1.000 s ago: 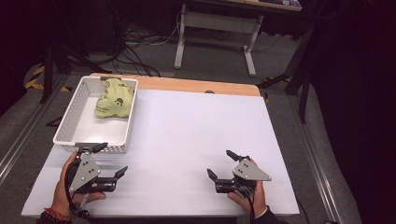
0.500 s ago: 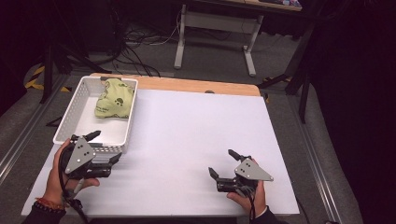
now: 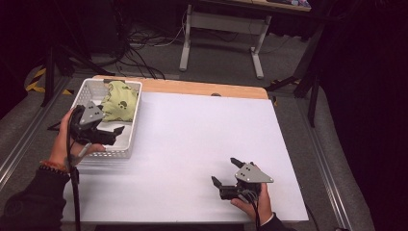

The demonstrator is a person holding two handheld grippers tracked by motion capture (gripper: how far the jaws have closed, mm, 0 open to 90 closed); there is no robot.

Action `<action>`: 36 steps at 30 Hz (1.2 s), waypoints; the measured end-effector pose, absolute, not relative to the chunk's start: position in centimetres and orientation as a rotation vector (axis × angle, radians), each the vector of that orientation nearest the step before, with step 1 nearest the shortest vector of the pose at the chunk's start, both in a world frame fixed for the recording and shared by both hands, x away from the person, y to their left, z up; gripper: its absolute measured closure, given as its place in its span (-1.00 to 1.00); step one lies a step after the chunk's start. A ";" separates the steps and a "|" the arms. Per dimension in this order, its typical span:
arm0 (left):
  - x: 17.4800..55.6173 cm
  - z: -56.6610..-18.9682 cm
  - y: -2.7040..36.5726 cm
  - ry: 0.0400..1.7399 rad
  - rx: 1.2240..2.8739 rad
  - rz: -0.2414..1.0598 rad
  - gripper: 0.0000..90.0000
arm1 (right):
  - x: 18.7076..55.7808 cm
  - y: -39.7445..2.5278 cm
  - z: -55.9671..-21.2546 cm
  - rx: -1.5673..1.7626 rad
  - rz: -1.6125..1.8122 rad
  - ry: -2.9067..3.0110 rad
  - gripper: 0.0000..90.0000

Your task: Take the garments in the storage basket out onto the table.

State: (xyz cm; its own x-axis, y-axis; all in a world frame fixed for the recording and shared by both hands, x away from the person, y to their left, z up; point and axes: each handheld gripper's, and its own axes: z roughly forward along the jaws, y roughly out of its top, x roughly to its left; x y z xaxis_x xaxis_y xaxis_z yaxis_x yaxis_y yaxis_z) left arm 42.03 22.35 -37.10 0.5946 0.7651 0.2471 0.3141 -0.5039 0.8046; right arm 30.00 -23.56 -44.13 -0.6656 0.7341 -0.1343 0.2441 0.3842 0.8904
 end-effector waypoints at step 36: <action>55.5 -42.3 22.2 1.340 2.299 0.676 -0.86 | 29.9 -22.8 -45.5 0.782 1.198 2.263 -0.76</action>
